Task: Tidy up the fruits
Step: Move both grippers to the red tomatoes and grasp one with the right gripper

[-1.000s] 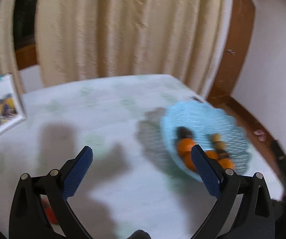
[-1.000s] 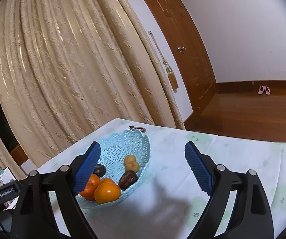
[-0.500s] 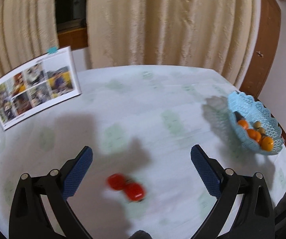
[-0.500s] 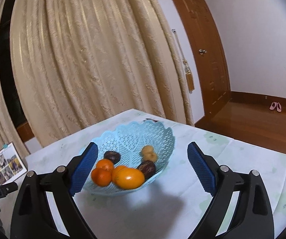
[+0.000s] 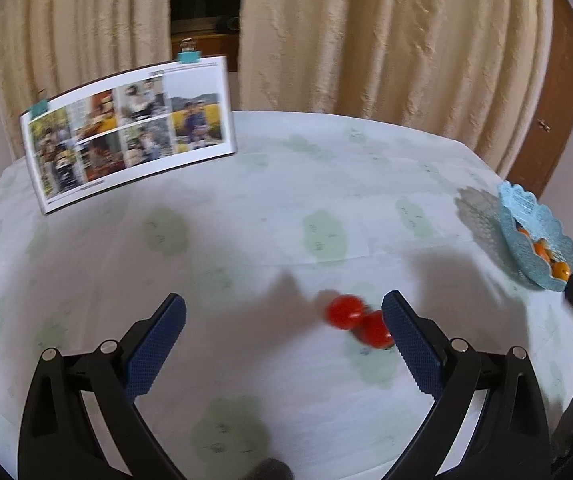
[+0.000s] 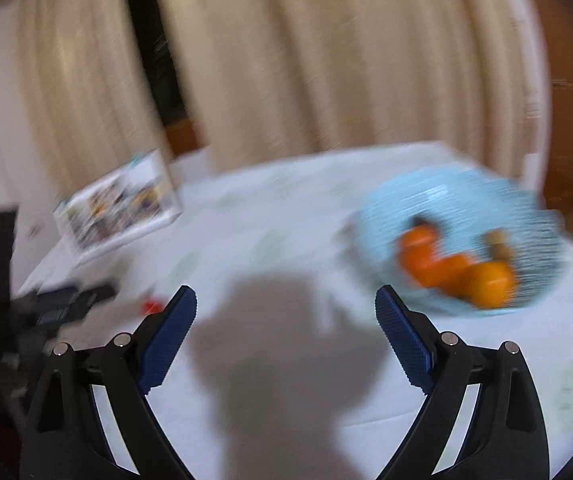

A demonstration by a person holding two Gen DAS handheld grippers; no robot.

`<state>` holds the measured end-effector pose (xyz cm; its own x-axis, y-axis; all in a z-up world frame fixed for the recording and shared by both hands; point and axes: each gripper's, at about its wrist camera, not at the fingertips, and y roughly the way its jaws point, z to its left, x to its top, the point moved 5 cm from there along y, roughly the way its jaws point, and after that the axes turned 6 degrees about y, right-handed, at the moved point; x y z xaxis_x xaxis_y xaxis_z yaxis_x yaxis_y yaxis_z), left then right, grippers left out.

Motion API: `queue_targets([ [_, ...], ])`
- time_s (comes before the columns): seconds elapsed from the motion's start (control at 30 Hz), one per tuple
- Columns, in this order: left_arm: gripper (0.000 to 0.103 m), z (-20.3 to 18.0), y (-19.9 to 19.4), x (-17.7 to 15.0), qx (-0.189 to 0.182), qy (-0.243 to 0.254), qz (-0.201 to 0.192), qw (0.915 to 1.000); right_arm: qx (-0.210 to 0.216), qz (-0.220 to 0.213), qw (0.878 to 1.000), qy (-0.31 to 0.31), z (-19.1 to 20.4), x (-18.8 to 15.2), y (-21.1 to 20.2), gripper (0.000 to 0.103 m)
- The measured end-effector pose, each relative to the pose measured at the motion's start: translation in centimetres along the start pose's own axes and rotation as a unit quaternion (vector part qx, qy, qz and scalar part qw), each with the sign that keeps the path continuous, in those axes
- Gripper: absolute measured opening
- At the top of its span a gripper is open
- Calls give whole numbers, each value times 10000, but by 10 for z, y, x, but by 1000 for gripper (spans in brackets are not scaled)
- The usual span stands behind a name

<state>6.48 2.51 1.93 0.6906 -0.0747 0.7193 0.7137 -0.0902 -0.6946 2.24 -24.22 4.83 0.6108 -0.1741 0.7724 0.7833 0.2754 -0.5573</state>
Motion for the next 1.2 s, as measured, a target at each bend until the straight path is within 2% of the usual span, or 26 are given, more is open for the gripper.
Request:
queue_targets([
  [0.13, 98, 15, -4, -4, 115, -76, -147, 9998, 472, 722, 9948, -542, 48, -19, 31, 92],
  [0.27, 98, 19, -4, -11, 30, 75, -93, 9999, 681, 1070, 9870, -982, 80, -29, 47, 92],
  [0.47, 98, 38, -1, -17, 182, -120, 17, 9998, 682, 1422, 9799, -1219, 100, -37, 79, 92],
  [0.73, 98, 52, 2, -21, 173, -404, 117, 9990, 677, 1771, 9760, -1076, 110, -35, 111, 92],
  [0.77, 98, 52, 2, -21, 172, -419, 116, 9989, 665, 1792, 9753, -1103, 112, -36, 113, 89],
  [0.83, 98, 53, 2, -22, 174, -435, 134, 9988, 610, 1866, 9735, -1172, 113, -39, 117, 76],
  [0.87, 98, 53, 2, -22, 175, -435, 141, 9988, 608, 1938, 9718, -1195, 114, -41, 120, 62],
  [0.93, 98, 52, 3, -22, 166, -422, 164, 9988, 553, 1912, 9713, -1299, 115, -42, 121, 43],
  [0.97, 98, 51, 4, -23, 157, -413, 182, 9989, 574, 1936, 9706, -1309, 114, -42, 120, 29],
  [1.2, 98, 47, 12, -26, -53, -623, 429, 9971, 641, 1596, 9788, -1112, 99, -34, 91, 28],
])
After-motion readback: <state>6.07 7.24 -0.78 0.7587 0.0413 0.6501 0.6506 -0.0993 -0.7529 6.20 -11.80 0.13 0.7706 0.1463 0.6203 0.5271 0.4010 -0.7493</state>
